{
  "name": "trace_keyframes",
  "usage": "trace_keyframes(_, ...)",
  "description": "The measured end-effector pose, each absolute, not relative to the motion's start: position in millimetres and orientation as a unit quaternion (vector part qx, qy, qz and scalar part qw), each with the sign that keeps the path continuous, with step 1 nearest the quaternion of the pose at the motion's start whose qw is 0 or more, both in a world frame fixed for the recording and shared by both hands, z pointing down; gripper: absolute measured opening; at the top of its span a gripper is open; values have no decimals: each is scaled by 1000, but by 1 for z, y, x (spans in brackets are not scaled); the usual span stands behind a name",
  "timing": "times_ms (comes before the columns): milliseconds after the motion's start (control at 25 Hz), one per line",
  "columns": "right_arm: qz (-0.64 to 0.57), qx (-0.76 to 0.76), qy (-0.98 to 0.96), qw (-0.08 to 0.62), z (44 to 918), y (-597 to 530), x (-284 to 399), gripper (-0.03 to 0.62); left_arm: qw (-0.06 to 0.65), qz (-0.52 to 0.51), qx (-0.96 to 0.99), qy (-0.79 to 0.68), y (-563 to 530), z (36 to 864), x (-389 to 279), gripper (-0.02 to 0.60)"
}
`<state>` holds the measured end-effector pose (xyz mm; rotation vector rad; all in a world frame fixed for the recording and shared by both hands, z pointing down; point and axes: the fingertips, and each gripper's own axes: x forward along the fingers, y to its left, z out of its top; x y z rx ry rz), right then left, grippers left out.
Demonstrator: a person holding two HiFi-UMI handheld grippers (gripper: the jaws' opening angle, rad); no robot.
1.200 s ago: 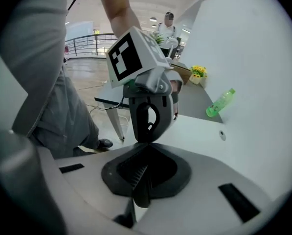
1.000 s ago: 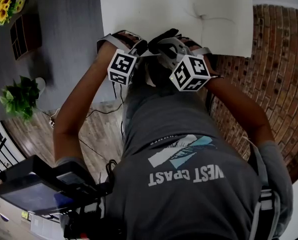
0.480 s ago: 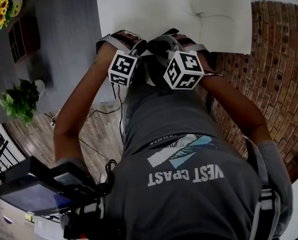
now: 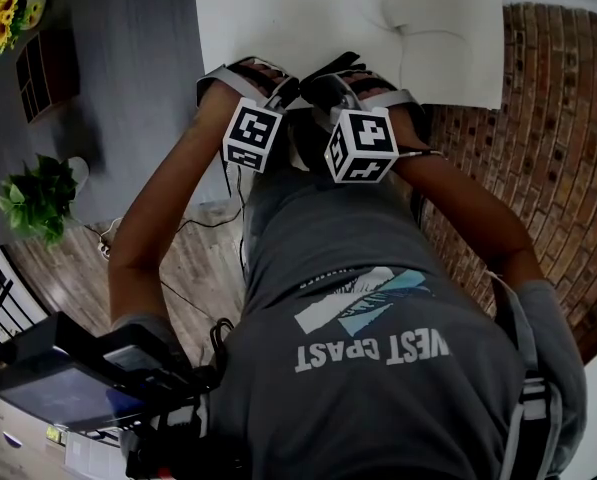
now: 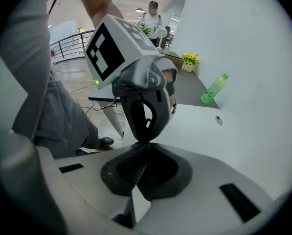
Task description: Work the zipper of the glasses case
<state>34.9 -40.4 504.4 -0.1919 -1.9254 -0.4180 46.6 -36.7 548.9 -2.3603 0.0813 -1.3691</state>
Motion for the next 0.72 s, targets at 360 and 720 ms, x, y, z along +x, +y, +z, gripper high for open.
trace_keyframes(360,-50,-38,-844,533,493,-44,59,6,219,-483,-847,25,-37,546,58,20)
trace_keyframes(720,-71,-142,-826,541,486,-45,58,120,239,-487,-840,3,-34,549,58,20)
